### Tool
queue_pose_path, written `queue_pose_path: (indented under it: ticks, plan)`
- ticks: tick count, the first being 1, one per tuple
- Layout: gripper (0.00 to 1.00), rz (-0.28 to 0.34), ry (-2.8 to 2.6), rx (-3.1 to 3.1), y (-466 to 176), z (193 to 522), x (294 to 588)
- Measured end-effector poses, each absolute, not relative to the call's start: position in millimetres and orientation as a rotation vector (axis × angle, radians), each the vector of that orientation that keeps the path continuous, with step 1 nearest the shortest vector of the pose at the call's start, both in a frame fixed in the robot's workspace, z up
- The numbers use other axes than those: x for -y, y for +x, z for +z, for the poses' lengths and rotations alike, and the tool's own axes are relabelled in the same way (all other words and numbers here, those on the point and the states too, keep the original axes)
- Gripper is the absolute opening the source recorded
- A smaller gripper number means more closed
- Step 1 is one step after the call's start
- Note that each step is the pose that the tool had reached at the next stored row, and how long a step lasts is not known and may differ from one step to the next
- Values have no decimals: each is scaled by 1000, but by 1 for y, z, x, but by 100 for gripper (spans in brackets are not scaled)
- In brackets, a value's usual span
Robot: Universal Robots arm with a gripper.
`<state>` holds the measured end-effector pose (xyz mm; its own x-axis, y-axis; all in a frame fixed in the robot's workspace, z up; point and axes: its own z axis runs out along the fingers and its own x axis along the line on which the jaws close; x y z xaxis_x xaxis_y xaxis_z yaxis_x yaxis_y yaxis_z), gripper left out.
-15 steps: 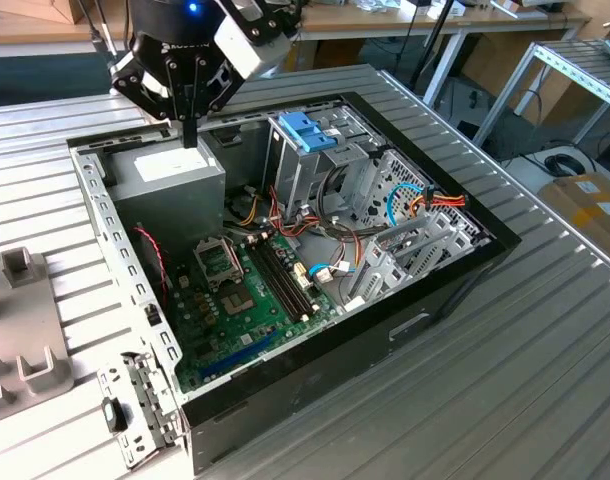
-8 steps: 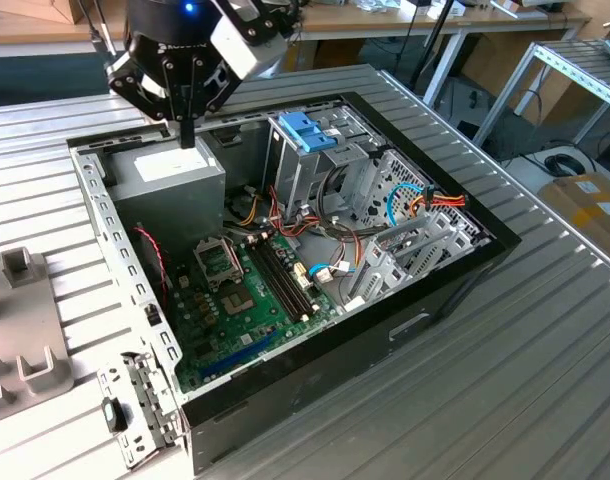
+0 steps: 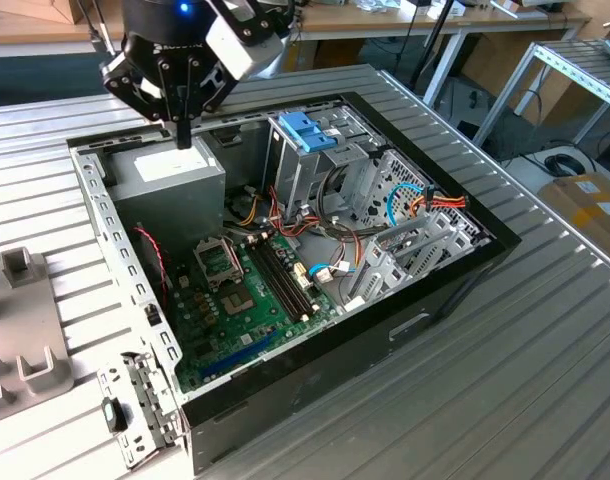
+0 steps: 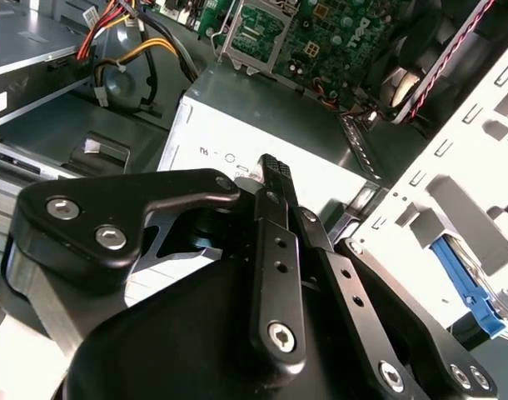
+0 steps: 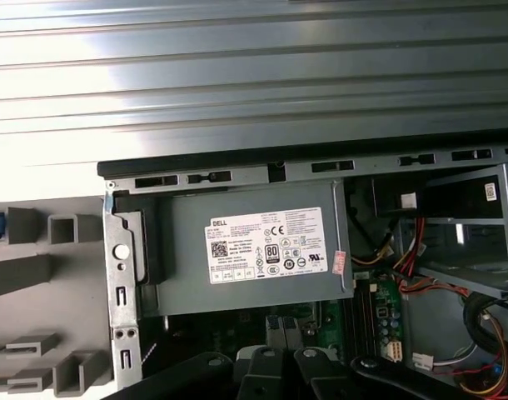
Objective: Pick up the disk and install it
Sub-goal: 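Reach for the disk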
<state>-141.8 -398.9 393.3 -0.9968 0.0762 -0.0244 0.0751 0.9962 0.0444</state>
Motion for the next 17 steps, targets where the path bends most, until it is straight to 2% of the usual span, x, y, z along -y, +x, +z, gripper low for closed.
queue_pose_path:
  ticks: [17]
  plan:
    - [10,68,118,-3112,-149,393,399]
